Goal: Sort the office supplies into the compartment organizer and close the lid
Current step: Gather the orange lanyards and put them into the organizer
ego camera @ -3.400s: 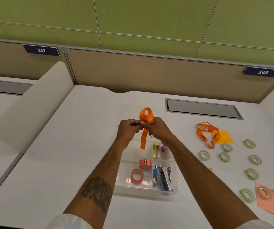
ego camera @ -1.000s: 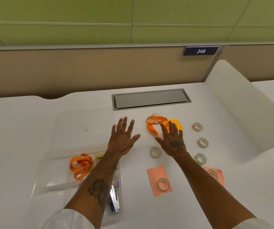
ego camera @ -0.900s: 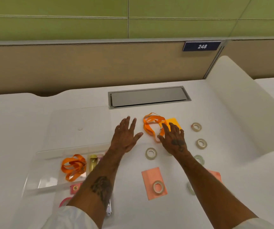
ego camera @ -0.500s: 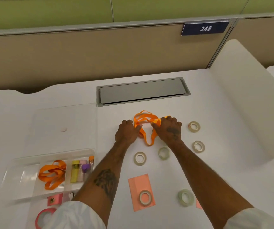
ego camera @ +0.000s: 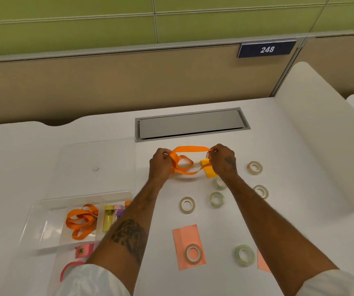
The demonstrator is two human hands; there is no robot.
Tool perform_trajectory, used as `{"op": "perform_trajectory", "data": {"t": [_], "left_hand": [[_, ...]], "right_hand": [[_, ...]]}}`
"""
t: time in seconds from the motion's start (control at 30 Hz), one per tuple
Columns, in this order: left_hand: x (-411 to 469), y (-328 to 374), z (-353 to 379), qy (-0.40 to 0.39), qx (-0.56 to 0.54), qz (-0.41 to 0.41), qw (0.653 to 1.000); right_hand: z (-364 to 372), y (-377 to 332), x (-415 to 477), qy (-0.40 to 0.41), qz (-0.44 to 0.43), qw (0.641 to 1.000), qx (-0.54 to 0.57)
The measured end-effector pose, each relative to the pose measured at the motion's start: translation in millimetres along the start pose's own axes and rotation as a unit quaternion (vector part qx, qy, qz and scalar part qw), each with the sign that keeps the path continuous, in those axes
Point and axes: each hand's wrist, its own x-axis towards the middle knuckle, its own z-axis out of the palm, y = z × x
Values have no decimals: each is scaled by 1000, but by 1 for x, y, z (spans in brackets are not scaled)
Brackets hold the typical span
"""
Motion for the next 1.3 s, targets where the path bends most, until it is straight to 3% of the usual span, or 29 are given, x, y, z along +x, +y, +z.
{"op": "perform_trajectory", "data": {"t": [0.1,0.27,0.5,0.63,0.77,0.83,0.9,0.97,1.03,1.07,1.13,1.3], "left_hand": [[-11,12,-23,-1,-59,9,998],[-40,30,-60,-56,-129,56,989],[-81,21,-135,-148,-195,72,967],[-97,2,-180,-95,-208,66,971],[-105,-20,-216,-28,-197,47,979],[-109,-27,-230,1,-212,44,976],[-115,-31,-243,11,-273,45,961],[-120,-35,-253,8,-334,50,941],[-123,-41,-261,8,-357,44,933],[-125,-45,-265,12,-360,38,932],[-126,-55,-274,28,-323,40,945],[-124,-85,-287,58,-205,23,977]], "right_hand": [[-13,-23,-20,-25,-23,993,114],[-10,-73,-67,-29,-132,987,82],[19,-137,-144,-126,-171,962,170],[44,-158,-183,-203,-155,932,255],[80,-165,-215,-101,-89,957,258],[97,-163,-233,-133,-48,967,212],[117,-156,-249,-267,16,938,222],[136,-152,-261,-381,59,868,314],[149,-154,-270,-418,66,799,428],[154,-158,-274,-416,59,781,462],[160,-168,-281,-397,30,784,476],[172,-179,-283,-355,-12,847,396]]}}
